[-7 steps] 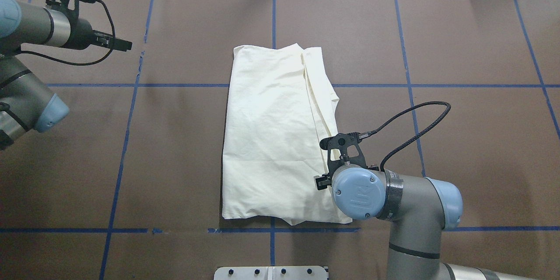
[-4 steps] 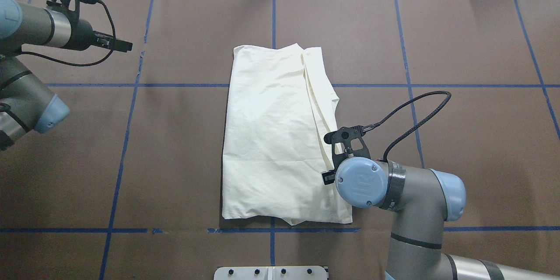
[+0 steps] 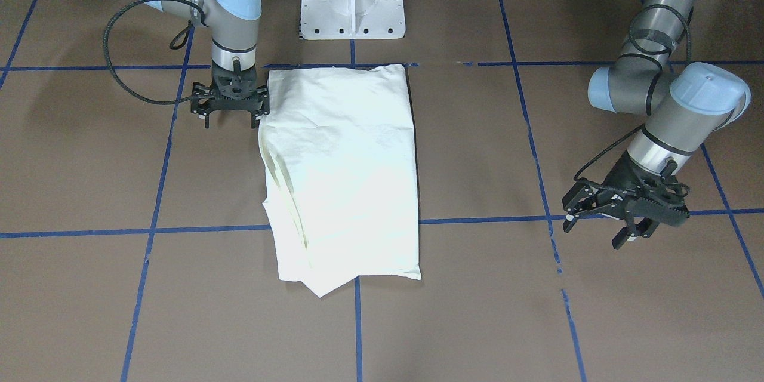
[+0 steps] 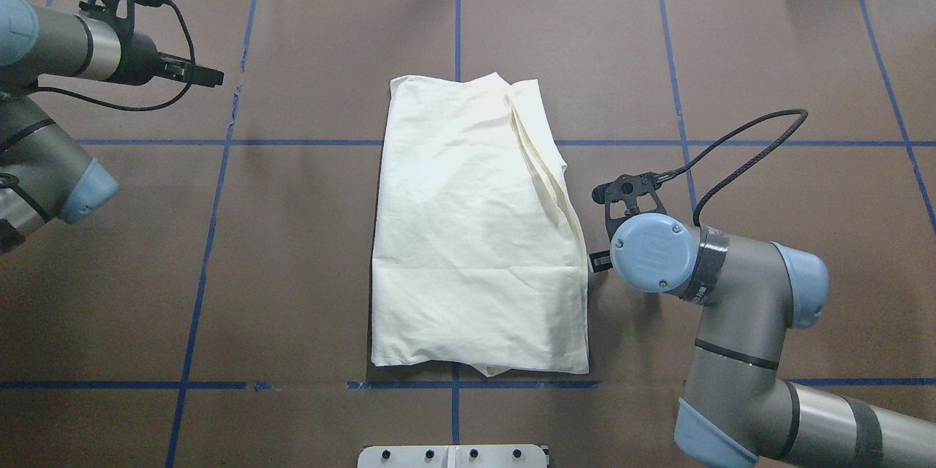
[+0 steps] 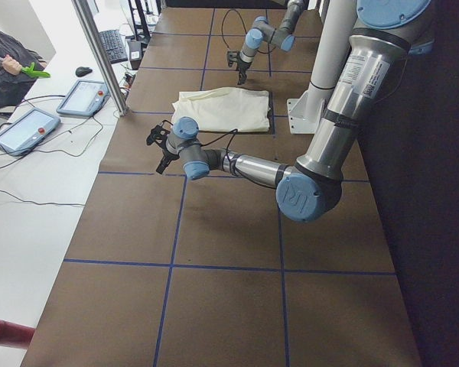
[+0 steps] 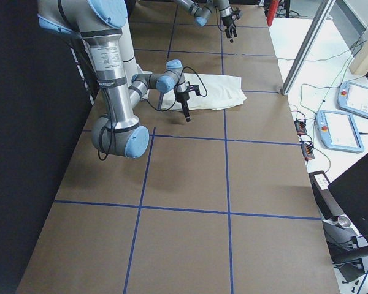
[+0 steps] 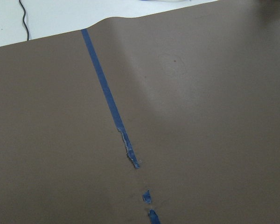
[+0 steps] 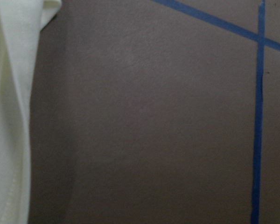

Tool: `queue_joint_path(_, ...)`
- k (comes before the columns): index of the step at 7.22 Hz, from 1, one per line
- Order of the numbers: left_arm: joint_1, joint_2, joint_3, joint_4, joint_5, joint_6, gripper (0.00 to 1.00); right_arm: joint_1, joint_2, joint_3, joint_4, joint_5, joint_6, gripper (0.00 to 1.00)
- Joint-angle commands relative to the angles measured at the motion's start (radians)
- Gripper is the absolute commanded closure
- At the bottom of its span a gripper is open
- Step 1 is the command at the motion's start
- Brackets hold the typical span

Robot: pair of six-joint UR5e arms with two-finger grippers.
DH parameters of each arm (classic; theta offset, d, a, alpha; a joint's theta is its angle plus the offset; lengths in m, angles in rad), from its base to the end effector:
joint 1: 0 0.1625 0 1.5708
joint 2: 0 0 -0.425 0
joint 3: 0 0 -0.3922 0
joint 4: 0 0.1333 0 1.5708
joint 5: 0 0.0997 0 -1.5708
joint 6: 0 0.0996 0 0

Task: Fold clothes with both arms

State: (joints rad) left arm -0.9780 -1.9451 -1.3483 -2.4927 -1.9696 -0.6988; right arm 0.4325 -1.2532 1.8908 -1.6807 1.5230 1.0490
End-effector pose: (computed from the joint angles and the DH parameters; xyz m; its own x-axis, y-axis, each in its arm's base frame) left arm 0.2966 -0.6096 0.4549 0.6106 0.3565 -0.7072 0.1650 0.8161 0.5538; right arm -0.4724 -0.3702 0.3685 0.8996 -0.1331 0.4160 0.0091 0.9580 0.2868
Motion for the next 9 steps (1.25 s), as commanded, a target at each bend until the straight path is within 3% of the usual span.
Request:
queue_joint_path(1,0.001,0.0,-0.003,0.0,0.0,-0.004,0.0,0.099,0.058,-0.009,0.009,0.061,-0.044,0.0)
queue_joint_path(4,0.004,-0.002,-0.003,0.0,-0.002,-0.011,0.0,0.117,0.334,-0.235,0.033,0.065,-0.037,0.0)
queue_joint_path(6,0.007,-0.002,-0.003,0.0,-0.003,-0.015,0.0,0.117,0.395,-0.426,0.198,0.06,-0.043,0.0)
queue_joint_path(9,0.007,-0.002,0.003,0.0,-0.003,-0.015,0.0,0.13,0.382,-0.452,0.185,0.062,-0.11,0.0)
